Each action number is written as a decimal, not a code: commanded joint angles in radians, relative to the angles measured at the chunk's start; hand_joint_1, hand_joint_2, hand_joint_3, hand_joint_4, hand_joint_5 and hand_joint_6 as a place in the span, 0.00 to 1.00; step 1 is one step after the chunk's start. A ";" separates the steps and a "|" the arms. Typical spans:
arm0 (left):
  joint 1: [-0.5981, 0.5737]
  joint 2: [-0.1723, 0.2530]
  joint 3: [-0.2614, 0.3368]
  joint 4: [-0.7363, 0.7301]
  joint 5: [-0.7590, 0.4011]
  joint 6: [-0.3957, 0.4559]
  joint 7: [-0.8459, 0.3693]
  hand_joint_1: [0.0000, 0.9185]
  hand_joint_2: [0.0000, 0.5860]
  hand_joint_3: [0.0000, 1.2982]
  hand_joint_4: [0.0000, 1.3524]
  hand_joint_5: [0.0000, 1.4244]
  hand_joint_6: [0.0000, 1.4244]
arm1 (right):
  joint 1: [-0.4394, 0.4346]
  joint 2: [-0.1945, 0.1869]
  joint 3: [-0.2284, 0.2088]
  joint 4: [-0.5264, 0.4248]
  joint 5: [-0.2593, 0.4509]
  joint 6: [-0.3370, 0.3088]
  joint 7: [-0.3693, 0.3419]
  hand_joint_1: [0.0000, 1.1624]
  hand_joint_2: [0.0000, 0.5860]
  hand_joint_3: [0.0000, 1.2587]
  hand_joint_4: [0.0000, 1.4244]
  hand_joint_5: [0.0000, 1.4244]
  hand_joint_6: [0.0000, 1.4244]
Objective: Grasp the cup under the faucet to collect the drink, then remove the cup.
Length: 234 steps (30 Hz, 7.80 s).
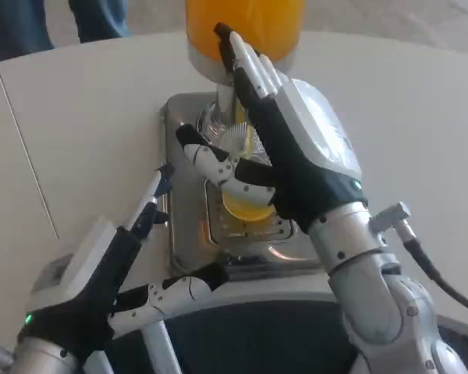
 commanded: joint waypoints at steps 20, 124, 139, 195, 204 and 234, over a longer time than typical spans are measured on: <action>-0.118 -0.158 -0.096 0.054 0.079 0.138 0.115 0.26 0.07 0.00 0.00 0.18 0.28 | 0.005 -0.002 0.032 0.002 0.002 0.034 0.060 0.41 0.69 0.00 0.00 0.00 0.00; -0.538 -0.301 -0.215 0.669 0.058 -0.022 0.444 0.48 0.10 0.00 0.00 0.20 0.30 | 0.782 -0.168 -0.185 -0.690 -0.329 0.089 0.549 0.59 0.63 0.06 0.00 0.00 0.00; -0.571 -0.333 -0.255 0.699 0.108 0.066 0.505 0.48 0.10 0.00 0.00 0.26 0.37 | 0.742 -0.157 -0.197 -0.662 -0.325 0.104 0.579 0.61 0.61 0.06 0.00 0.00 0.00; -0.682 -0.448 -0.359 0.838 0.160 0.268 0.626 0.43 0.12 0.00 0.05 0.44 0.67 | 0.732 -0.172 -0.264 -0.621 -0.247 0.142 0.573 0.64 0.62 0.09 0.00 0.00 0.00; -0.702 -0.457 -0.363 0.886 0.161 0.277 0.657 0.47 0.14 0.00 0.12 0.50 0.80 | 0.710 -0.180 -0.265 -0.604 -0.239 0.164 0.576 0.65 0.62 0.09 0.00 0.00 0.00; -0.677 -0.453 -0.312 0.906 0.123 0.206 0.783 0.61 0.11 0.70 0.78 0.93 1.00 | 0.695 -0.188 -0.259 -0.581 -0.233 0.185 0.550 0.66 0.61 0.09 0.00 0.00 0.00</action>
